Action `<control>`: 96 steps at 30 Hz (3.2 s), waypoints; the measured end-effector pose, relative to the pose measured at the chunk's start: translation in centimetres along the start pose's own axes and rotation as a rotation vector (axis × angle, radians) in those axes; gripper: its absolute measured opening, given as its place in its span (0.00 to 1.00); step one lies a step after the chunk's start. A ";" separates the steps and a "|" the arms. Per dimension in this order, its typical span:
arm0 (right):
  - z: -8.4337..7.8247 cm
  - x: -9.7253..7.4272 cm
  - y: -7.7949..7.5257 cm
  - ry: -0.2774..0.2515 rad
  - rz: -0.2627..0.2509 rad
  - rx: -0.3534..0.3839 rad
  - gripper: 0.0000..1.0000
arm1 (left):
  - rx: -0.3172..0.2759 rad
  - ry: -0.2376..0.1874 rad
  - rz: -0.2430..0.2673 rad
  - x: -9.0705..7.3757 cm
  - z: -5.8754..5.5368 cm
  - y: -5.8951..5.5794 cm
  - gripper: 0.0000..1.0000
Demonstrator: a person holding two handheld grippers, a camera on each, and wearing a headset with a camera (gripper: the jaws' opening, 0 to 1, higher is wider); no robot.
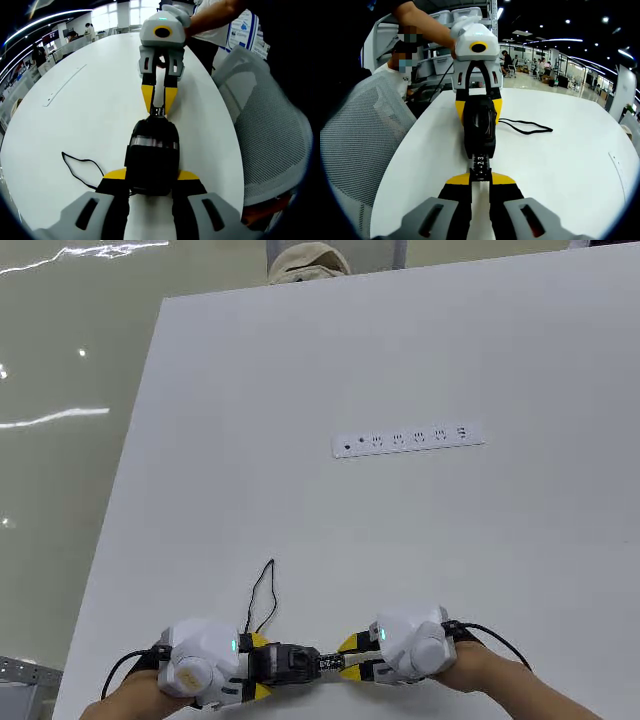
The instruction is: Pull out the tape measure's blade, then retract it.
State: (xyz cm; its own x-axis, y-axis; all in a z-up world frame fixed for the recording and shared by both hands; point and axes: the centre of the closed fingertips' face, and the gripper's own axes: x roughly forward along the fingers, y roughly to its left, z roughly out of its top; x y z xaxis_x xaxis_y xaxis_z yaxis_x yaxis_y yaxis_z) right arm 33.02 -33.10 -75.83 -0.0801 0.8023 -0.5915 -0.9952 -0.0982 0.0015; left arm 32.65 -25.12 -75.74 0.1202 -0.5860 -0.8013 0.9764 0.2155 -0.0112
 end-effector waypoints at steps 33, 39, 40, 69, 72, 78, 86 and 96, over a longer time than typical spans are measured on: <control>-0.7 -1.2 0.1 0.010 -0.001 0.014 0.10 | 0.004 0.007 0.000 0.0 0.1 0.0 0.28; -0.9 -1.5 0.1 0.013 0.000 0.014 0.10 | 0.006 0.008 -0.001 0.0 0.1 -0.1 0.28; -0.9 -1.5 0.1 0.013 0.000 0.016 0.10 | 0.007 0.008 -0.001 0.0 0.1 -0.1 0.28; -1.8 -2.5 0.0 0.025 0.006 0.027 0.10 | 0.017 0.010 -0.011 0.1 0.4 -0.2 0.28; -1.8 -2.6 0.0 0.026 0.006 0.028 0.10 | 0.017 0.011 -0.012 0.1 0.3 -0.2 0.28; -1.9 -2.8 0.1 0.026 0.006 0.027 0.10 | 0.018 0.012 -0.013 0.1 0.3 -0.2 0.28; -2.0 -3.0 0.0 0.029 0.009 0.026 0.10 | 0.019 0.012 -0.013 0.1 0.2 -0.2 0.28; -2.3 -3.3 0.0 0.032 0.010 0.029 0.10 | 0.020 0.012 -0.014 0.1 0.3 -0.2 0.28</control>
State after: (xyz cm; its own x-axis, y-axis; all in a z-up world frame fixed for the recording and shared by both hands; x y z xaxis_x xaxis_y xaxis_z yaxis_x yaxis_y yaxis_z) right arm 33.45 -37.10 -75.70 -0.0889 0.7818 -0.6171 -0.9956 -0.0891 0.0305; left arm 32.56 -25.45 -75.68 0.1047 -0.5797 -0.8081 0.9814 0.1916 -0.0103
